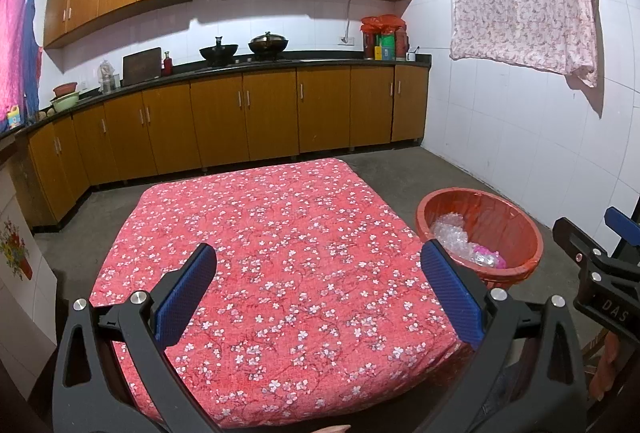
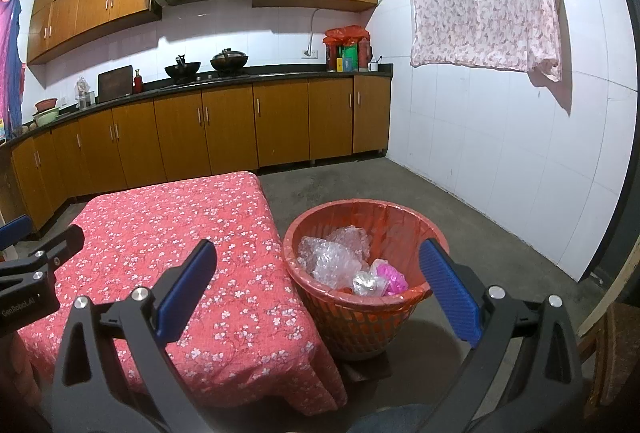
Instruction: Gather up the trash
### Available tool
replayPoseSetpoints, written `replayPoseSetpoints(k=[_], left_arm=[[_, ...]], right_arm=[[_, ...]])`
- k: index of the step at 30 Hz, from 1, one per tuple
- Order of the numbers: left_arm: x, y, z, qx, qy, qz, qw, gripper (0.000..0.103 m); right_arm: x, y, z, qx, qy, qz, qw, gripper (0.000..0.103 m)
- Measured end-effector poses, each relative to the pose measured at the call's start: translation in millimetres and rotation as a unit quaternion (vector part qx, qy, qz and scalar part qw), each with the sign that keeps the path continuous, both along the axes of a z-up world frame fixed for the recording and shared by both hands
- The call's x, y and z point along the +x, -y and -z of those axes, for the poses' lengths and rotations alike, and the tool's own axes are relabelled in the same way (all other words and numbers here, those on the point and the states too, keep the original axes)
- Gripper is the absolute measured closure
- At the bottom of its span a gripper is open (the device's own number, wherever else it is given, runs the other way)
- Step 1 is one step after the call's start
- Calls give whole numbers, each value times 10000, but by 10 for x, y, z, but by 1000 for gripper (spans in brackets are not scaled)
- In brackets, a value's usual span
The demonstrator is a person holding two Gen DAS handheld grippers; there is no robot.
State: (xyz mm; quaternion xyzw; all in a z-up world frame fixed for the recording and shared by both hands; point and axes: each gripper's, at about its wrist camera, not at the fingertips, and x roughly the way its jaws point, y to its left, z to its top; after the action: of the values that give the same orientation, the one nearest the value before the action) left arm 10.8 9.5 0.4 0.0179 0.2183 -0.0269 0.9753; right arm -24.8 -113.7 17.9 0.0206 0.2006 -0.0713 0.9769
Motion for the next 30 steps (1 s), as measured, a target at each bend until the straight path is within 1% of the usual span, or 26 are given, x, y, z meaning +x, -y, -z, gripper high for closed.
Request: replayPoseSetpoints(k=[30], left_arm=[[3, -13, -8, 2, -23, 24, 10000, 2]], right_arm=[[12, -52, 19, 21, -26, 5, 10000, 4]])
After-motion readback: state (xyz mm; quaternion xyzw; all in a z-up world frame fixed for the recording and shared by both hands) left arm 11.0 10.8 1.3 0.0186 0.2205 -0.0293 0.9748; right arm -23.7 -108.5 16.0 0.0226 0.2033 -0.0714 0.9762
